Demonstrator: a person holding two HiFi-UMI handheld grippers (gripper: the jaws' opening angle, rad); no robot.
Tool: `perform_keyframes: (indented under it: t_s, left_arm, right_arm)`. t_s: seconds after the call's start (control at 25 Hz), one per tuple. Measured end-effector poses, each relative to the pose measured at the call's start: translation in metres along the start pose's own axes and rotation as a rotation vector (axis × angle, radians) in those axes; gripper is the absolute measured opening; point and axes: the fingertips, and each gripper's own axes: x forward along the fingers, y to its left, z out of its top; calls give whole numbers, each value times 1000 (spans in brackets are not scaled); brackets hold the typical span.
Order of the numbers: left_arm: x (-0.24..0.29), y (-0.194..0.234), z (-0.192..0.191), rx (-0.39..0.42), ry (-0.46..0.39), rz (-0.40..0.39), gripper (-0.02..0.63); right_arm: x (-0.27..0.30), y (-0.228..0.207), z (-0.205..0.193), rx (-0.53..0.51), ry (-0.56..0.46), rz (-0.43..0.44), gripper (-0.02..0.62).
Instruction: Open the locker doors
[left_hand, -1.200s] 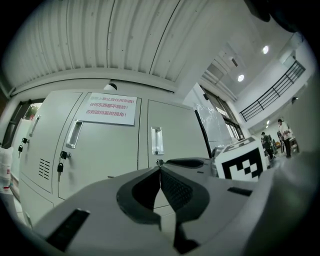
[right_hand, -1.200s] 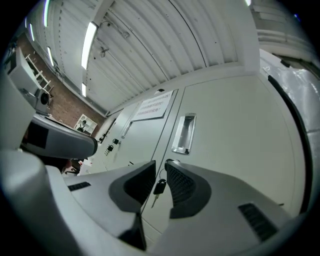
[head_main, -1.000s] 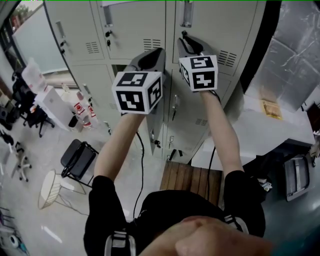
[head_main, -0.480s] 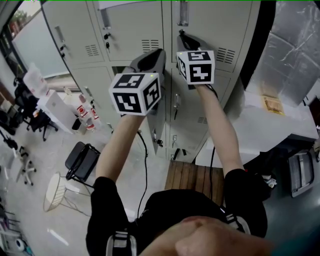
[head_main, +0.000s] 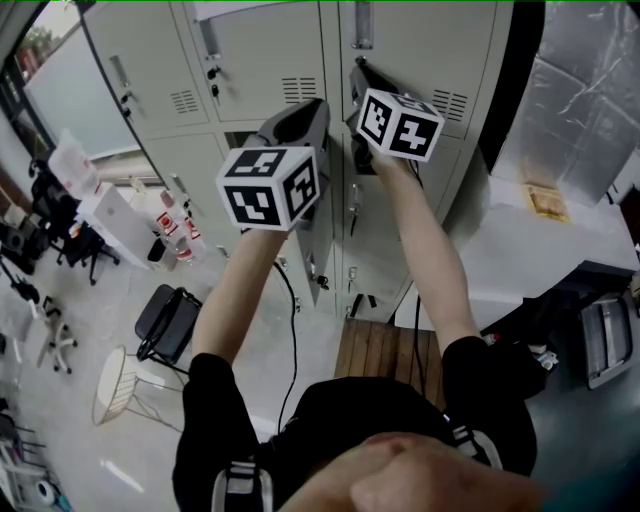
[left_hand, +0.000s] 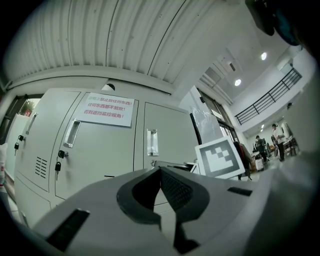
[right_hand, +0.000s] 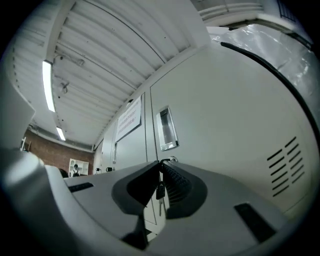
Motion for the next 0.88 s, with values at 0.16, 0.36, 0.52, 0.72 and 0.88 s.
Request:
perform_keyframes:
  t_s: [0.16,0.36,0.52,0.72,0.88]
  left_arm:
    - [-4,4,0,-3,6,5,9]
    - [-11,11,0,32,13,36,9]
    - [-15,11,3,52,12,39,9]
    - [-19,11,1,57,22,44,9]
    - [-21,12,0,62,25,44,9]
  right_arm:
    - [0,-2,0,83,-29,10,37]
    - [-2,-5,0,222,-66,35,38]
    - [-2,-6,0,335,-93,59,38]
    - [-3,-9,-3,422,-127,85,43]
    - [-3,-6,0,221,-102,34,44]
